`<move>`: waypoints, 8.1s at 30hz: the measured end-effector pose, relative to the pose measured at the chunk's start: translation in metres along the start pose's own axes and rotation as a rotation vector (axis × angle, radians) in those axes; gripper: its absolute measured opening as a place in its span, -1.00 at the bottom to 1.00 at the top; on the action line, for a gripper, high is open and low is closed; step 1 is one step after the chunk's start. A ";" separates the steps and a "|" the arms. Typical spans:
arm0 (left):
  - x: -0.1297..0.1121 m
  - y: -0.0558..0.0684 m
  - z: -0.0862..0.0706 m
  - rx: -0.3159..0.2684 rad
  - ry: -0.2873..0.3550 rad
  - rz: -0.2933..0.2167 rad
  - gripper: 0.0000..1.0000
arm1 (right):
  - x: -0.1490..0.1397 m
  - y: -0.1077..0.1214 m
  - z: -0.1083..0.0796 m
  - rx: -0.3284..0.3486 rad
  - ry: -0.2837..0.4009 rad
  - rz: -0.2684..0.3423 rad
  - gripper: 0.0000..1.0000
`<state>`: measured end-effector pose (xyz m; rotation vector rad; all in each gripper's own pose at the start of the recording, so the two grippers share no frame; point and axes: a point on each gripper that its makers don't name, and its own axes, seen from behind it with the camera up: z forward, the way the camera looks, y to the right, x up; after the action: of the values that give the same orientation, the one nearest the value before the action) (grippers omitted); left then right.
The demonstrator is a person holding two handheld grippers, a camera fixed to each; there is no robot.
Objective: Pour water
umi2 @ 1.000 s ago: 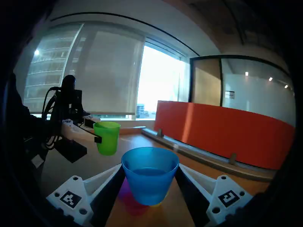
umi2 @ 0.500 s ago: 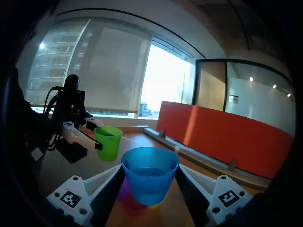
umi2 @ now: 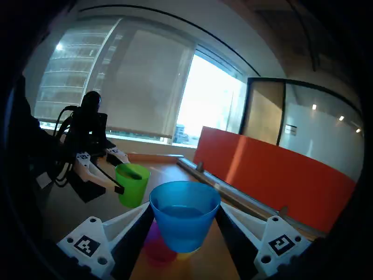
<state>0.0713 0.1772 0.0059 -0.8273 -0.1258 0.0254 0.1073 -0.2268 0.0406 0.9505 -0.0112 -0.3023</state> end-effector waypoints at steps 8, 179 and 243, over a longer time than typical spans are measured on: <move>-0.006 0.004 0.005 -0.014 -0.004 -0.005 0.67 | 0.005 0.002 0.003 0.008 -0.005 -0.037 0.79; -0.020 0.064 0.048 -0.174 -0.015 0.046 0.67 | 0.039 0.008 0.042 0.085 -0.083 -0.784 0.79; -0.016 0.064 0.049 -0.162 -0.003 0.051 0.67 | 0.055 0.019 0.044 0.048 -0.081 -0.924 0.79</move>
<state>0.0510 0.2547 -0.0099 -0.9921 -0.1108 0.0648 0.1586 -0.2659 0.0751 0.9419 0.3561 -1.1953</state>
